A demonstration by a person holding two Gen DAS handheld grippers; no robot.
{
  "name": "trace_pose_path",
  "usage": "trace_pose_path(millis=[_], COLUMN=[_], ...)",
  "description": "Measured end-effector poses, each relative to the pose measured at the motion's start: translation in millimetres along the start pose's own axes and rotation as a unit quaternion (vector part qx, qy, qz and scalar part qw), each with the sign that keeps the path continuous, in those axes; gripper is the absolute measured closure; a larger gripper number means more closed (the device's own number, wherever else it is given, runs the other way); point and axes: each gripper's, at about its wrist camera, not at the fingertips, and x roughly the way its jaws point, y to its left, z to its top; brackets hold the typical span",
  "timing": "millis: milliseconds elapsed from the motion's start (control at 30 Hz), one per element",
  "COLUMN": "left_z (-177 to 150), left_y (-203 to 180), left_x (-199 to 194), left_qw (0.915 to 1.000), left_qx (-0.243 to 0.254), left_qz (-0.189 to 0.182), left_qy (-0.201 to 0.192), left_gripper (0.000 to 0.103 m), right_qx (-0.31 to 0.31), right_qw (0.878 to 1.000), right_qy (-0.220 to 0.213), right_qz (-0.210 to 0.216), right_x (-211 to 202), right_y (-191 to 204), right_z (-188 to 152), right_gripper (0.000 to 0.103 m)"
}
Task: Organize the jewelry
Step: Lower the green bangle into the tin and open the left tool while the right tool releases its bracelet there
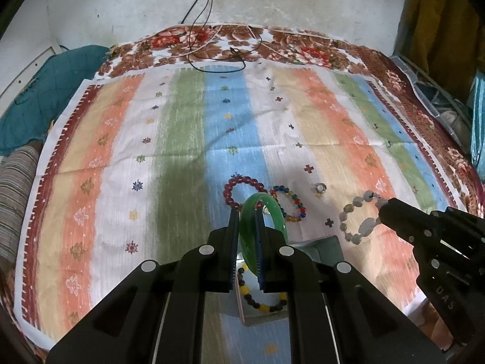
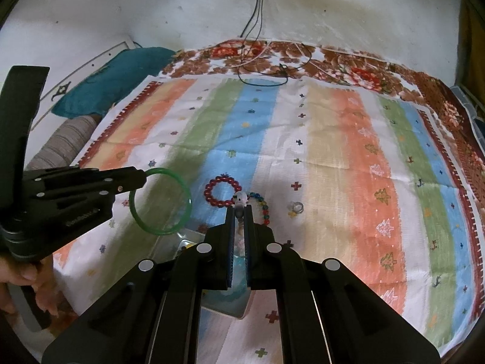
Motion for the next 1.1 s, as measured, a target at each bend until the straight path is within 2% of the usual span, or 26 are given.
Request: trace_pose_path(millis=[500,700,867,933,1000,1067,1100], left_z=[-15,-23,-24,-25,-24,-24,-23], left_y=[0,-6,-9,-9,-8,-5,-4], left_x=[-10,-14,-6,-1,0,-1,-1], left_qw=[1.0000,1.0000,0.9997,0.9994,0.9995,0.9996,0.9996], left_qx=[0.001,0.006,-0.003,-0.006,-0.006,-0.008,-0.011], left_qz=[0.003,0.000,-0.014,-0.012,-0.001,0.003,0.005], left_qy=[-0.001,-0.001,0.020,0.031,0.029,0.028,0.028], left_gripper=[0.094,0.094,0.093,0.089,0.080,0.076,0.073], right_qx=[-0.001,-0.005,0.002,0.005,0.007,0.008,0.009], right_qw=[1.000,0.999,0.998,0.998,0.999,0.999,0.999], right_qy=[0.011,0.022,0.045,0.049,0.049,0.050,0.051], right_qz=[0.007,0.022,0.035,0.031,0.023,0.017,0.014], right_x=[-5,-5,3,5,6,6,7], right_y=[9,15,14,13,12,10,9], right_z=[-20,-26,-29,-30,-29,-29,-29], right_gripper=[0.096,0.096,0.096,0.096,0.096,0.095,0.084])
